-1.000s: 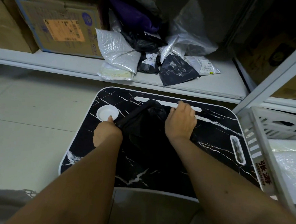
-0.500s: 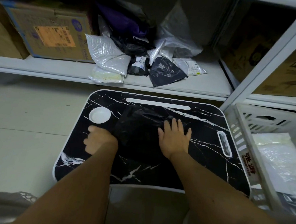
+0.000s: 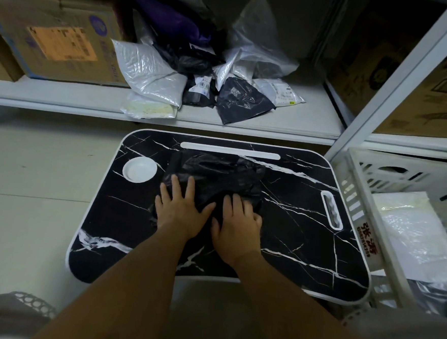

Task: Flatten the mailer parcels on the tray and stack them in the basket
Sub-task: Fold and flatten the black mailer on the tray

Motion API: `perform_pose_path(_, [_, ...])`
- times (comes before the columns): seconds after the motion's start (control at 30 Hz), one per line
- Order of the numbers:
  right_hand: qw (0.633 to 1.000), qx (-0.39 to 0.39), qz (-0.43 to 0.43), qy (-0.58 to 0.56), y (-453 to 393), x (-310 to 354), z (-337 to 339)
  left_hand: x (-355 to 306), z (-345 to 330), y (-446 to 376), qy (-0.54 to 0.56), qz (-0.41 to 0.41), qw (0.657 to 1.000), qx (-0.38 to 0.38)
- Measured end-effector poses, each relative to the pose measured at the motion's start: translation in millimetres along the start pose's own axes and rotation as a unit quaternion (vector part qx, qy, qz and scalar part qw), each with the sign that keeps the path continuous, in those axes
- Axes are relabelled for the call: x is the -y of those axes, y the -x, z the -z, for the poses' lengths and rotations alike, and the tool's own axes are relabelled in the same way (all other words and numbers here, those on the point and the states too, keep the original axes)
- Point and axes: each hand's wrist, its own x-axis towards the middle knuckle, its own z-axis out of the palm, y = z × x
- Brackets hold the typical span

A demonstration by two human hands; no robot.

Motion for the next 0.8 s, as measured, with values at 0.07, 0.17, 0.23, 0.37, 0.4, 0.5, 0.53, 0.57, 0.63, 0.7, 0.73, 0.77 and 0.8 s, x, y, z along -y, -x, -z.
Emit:
perform_pose_path(0.07, [0.999,0.054,-0.001,0.001,-6.1,-5.3,8.2,-8.5,2.5,-1.8,0.018,0.056,0.998,0.002])
perform_pose_path(0.17, [0.996,0.089,-0.008,0.017,-22.7,-12.1,18.0,-18.8,5.2,-2.6,0.040,0.136,0.989,-0.032])
perform_pose_path(0.23, [0.995,0.089,-0.018,0.034,-32.8,-13.4,23.8,-18.8,5.2,-1.4,-0.010,0.081,0.990,-0.111])
perform_pose_path(0.37, [0.997,-0.017,-0.009,0.070,-45.5,-11.5,26.4,-17.8,0.3,-8.2,-0.114,-0.211,0.966,-0.094])
perform_pose_path(0.4, [0.999,-0.015,0.008,0.050,-47.1,-11.6,22.6,-17.4,0.0,-10.4,-0.121,-0.226,0.965,-0.061])
perform_pose_path(0.5, [0.998,0.059,0.016,-0.023,-47.5,-14.4,7.5,-14.4,3.0,-20.1,-0.106,-0.191,0.976,-0.005])
perform_pose_path(0.53, [0.997,0.075,0.011,-0.030,-47.2,-16.2,4.3,-14.8,5.5,-23.0,-0.101,-0.174,0.979,0.009])
perform_pose_path(0.57, [0.996,0.081,0.007,-0.032,-46.6,-16.9,2.1,-16.5,9.0,-25.7,-0.097,-0.155,0.983,0.015])
perform_pose_path(0.63, [0.996,0.078,0.009,-0.035,-45.3,-15.9,1.0,-24.0,17.6,-32.7,-0.093,-0.112,0.989,-0.014])
perform_pose_path(0.7, [0.997,0.070,0.010,-0.037,-44.5,-15.1,1.1,-36.0,27.8,-39.6,-0.083,-0.070,0.991,-0.078])
perform_pose_path(0.73, [0.997,0.072,0.008,-0.039,-44.3,-14.9,1.8,-41.8,33.1,-44.2,-0.072,-0.056,0.990,-0.104])
perform_pose_path(0.77, [0.996,0.075,0.007,-0.039,-45.3,-15.2,2.1,-47.3,37.9,-50.8,-0.061,-0.055,0.989,-0.124])
perform_pose_path(0.8, [0.996,0.076,0.010,-0.037,-46.6,-14.9,2.9,-51.5,41.9,-58.5,-0.055,-0.068,0.986,-0.141])
